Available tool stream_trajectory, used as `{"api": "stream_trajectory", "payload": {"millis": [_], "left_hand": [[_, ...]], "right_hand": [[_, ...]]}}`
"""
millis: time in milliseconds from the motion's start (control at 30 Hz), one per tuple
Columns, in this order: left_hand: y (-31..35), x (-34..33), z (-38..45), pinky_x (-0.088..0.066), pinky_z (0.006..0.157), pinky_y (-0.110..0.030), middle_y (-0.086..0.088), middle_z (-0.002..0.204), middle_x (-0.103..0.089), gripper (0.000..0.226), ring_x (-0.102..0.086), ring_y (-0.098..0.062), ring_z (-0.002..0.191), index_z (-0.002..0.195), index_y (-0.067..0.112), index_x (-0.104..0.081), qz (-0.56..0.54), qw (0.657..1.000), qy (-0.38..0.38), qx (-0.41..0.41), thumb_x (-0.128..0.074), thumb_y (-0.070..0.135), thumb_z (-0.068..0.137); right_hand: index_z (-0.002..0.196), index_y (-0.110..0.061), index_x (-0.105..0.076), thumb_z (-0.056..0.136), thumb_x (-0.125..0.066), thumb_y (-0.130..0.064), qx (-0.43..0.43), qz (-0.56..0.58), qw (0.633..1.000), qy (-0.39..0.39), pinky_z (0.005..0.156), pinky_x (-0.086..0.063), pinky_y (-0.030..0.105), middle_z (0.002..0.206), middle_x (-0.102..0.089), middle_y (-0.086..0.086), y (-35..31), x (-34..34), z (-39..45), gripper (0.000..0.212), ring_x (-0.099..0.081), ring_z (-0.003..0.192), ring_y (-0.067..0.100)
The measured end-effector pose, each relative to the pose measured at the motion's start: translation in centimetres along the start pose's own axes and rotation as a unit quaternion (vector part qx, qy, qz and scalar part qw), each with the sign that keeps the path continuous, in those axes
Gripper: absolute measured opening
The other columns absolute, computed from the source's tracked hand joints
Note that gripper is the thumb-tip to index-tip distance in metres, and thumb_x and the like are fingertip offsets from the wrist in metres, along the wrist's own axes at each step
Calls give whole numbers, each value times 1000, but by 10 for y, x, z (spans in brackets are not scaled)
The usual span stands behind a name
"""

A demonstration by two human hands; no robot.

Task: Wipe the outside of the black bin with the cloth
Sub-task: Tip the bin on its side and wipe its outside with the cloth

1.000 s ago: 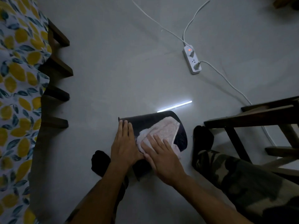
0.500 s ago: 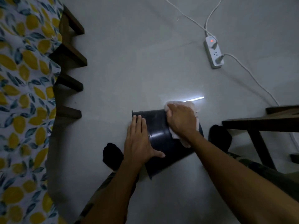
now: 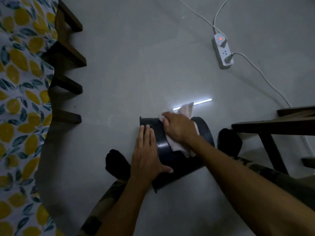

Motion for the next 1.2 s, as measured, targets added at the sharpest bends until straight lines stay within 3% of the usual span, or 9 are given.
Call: {"api": "stream_trajectory", "payload": {"millis": [67, 167, 267, 367, 500, 700, 900, 1067, 1200], "left_hand": [[3, 2, -3, 5, 124, -44, -13, 165, 23, 164, 22, -29, 151, 157, 4, 14, -10, 1000, 2, 7, -70, 90, 44], [2, 4, -2, 7, 122, -42, -11, 165, 23, 164, 22, -28, 151, 157, 6, 14, -17, 1000, 5, 12, -72, 89, 44], [0, 1, 0, 8, 121, -41, -10, 164, 25, 165, 25, -27, 151, 157, 7, 14, -15, 1000, 7, 17, -70, 91, 43], [0, -8, -11, 9, 121, -41, -13, 166, 15, 159, 17, -30, 152, 159, 2, 0, -6, 1000, 16, 15, -58, 98, 46], [4, -10, -15, 3, 122, -42, -15, 167, 6, 162, 9, -32, 154, 158, 0, -6, 3, 1000, 23, 7, -65, 94, 42], [7, 6, -4, 2, 121, -45, -7, 165, 23, 164, 25, -31, 150, 158, 9, 12, -9, 999, -9, 30, -74, 87, 42], [10, 29, 10, -5, 122, -47, -10, 165, 22, 158, 25, -33, 150, 158, 9, 12, -10, 1000, 11, 7, -78, 81, 49], [-12, 65, 15, -23, 120, -48, -11, 163, -23, 132, -19, -33, 150, 158, 10, -19, -143, 969, 204, -2, -90, 58, 57], [-4, 61, -13, -42, 97, -38, -10, 137, -42, 118, -41, -29, 123, 152, 15, -31, -146, 958, 244, 47, -87, 61, 59]], "right_hand": [[130, -27, -61, 108, -30, -43, -69, -41, 996, -32, 92, -49, 43, 120, -74, 10, 30, 10, 13, 42, -67, 108, 32], [118, -28, -64, 108, -31, -37, -70, -61, 991, 93, 88, -46, 39, 115, -72, 4, 54, 29, -29, 35, -67, 108, 29], [145, -16, -55, 108, -35, -30, -11, -57, 993, 103, 121, -34, 49, 153, -53, 8, 34, -10, -110, 44, -43, 148, 30], [155, -17, -47, 107, -31, -43, 54, -20, 996, 63, 127, -21, 52, 166, -38, 7, 4, -46, -146, 57, -24, 158, 27], [145, -32, -52, 103, -39, -45, 33, -61, 996, 58, 124, -25, 58, 158, -48, 0, 12, -23, -79, 45, -37, 150, 23], [139, -29, -52, 100, -31, -51, -360, 149, 919, 66, 104, -42, 51, 141, -51, 20, 99, 28, -46, 49, -54, 121, 43], [136, -19, -55, 109, -33, -45, -307, 245, 912, 121, 85, -39, 36, 127, -66, 16, 99, 44, -40, 44, -61, 114, 37], [140, -20, -52, 111, -32, -49, -275, 344, 884, 154, 87, -39, 31, 125, -64, 8, 81, 55, -39, 46, -56, 104, 22], [139, -18, -51, 112, -32, -48, -294, 379, 861, 168, 77, -39, 28, 116, -59, 3, 79, 47, -57, 44, -55, 100, 20]]}}
Point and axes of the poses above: each hand's wrist, its own z-axis towards the middle knuckle, its own x-axis out of the back of the hand, y = z × x, the point moved 5 cm from there along z, towards the middle knuckle
